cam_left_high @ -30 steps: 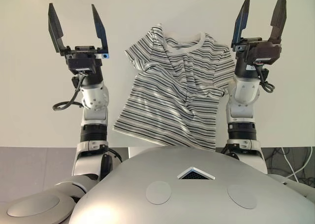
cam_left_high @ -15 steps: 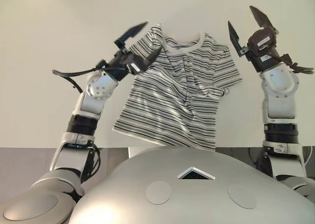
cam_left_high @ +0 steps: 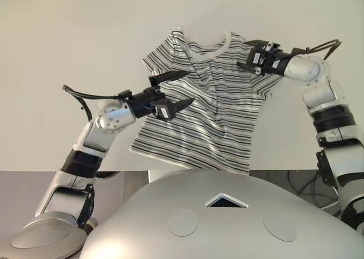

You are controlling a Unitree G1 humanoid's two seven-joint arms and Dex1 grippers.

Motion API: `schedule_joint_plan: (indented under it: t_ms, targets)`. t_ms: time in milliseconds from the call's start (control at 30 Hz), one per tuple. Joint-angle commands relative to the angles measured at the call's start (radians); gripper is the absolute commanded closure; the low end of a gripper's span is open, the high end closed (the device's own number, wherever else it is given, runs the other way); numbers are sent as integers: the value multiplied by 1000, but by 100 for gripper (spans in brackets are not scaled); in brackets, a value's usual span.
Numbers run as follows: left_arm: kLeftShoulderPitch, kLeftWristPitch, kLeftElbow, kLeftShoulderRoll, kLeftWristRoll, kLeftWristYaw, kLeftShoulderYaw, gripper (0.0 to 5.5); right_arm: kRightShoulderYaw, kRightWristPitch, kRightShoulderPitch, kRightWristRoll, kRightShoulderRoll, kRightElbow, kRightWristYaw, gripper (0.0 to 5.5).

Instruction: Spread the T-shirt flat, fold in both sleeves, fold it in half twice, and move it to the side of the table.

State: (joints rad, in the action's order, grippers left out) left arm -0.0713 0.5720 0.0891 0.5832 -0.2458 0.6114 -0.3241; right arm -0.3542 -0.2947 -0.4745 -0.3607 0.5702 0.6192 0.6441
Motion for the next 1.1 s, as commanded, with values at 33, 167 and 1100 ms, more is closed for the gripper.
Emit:
schedule_joint_plan:
  t_ms: [33,167,1100]
  targets:
    - [-13,-6,-22,26,-24,15,-14,168,-106,-14,-158,-152,-54,370,-107,259]
    - [2,9,-76,9,-74,-23,-26,168,-141,-9,-312,-191,-146,575,-221,259]
    - [-126,13,47,164,23,-140,73,168,418,127,380,371,67,-601,-105,259]
